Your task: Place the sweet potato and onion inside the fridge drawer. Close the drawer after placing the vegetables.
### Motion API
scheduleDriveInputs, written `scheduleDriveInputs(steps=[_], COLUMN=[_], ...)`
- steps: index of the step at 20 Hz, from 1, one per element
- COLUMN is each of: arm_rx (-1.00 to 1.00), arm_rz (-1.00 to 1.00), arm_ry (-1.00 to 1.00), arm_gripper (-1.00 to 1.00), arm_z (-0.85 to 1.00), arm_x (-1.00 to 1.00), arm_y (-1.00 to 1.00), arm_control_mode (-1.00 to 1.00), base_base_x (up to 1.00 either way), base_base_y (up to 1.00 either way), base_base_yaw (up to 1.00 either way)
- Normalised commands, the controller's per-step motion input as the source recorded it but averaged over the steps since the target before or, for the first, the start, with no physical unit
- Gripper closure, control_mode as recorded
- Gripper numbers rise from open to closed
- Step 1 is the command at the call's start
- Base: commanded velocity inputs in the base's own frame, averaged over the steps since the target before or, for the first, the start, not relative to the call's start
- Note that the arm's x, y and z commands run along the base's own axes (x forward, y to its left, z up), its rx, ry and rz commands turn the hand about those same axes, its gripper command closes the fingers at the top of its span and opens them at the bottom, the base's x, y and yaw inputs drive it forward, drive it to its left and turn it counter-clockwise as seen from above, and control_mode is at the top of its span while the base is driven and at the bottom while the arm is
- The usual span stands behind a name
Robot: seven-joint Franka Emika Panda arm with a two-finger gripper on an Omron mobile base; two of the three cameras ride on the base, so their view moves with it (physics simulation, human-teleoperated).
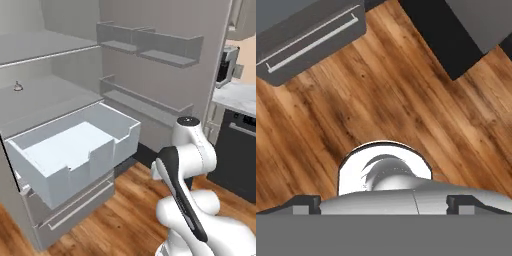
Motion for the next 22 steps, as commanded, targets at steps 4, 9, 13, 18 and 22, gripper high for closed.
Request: scheduleDriveInputs(steps=[4,9,13,18,22], arm_rx=[0.0,0.0,0.0,0.0,0.0], arm_rz=[0.0,0.0,0.0,0.0,0.0], arm_ry=[0.0,0.0,0.0,0.0,0.0], arm_gripper=[-1.0,-1.0,-1.0,-1.0,-1.0], arm_z=[0.0,0.0,0.0,0.0,0.0], arm_x=[0.0,0.0,0.0,0.0,0.0], arm_y=[0.0,0.0,0.0,0.0,0.0], arm_control_mode=[1.0,1.0,1.0,1.0,1.0], base_base_x=[-0.42,-0.22,0.07,0.49,0.94], base_base_y=[-0.23,-0.63,-0.74,-0.68,-0.33], base_base_yaw=[-0.54,-0.46,-0.31,-0.15,0.07])
